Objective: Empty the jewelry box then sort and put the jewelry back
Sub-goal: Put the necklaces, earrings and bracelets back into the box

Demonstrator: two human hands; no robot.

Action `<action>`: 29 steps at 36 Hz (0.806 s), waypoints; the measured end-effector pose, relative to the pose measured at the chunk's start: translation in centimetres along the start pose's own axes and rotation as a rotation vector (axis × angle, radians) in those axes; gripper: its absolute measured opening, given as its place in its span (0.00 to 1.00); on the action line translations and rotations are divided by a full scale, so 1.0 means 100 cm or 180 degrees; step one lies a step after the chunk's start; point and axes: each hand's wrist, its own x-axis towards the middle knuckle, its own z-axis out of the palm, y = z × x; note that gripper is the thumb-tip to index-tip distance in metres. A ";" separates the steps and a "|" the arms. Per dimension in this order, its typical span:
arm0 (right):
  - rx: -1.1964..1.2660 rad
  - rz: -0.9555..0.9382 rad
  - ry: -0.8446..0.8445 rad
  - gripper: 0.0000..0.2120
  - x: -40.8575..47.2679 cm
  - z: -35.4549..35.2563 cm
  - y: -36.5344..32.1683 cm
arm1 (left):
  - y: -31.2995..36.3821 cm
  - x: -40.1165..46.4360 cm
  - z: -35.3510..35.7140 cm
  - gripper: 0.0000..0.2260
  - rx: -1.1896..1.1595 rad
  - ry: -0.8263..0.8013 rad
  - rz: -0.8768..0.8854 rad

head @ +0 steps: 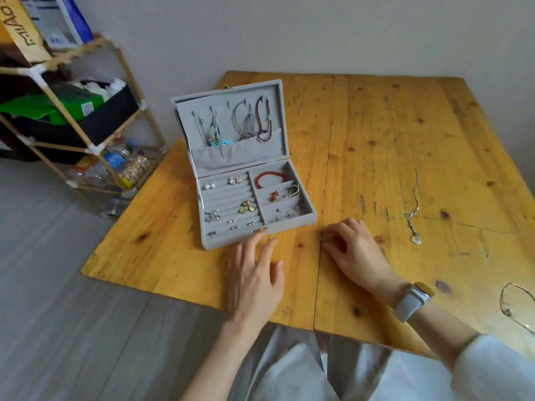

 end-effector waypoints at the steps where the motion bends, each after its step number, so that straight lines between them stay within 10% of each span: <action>1: -0.0010 -0.0031 0.0035 0.11 -0.001 0.001 0.000 | -0.001 -0.001 0.000 0.17 -0.0029 -0.0010 -0.0028; 16: 0.0711 0.0399 0.0116 0.04 -0.026 -0.027 0.014 | 0.035 0.009 0.018 0.12 -0.0280 -0.0361 0.0194; 24: 0.1985 0.1167 0.0487 0.07 -0.054 -0.057 0.013 | 0.099 0.028 0.020 0.08 -0.2688 -0.1314 -0.0439; 29: 0.2355 0.1361 0.0772 0.06 -0.064 -0.063 0.011 | 0.121 0.026 0.024 0.05 -0.2954 -0.1252 -0.0515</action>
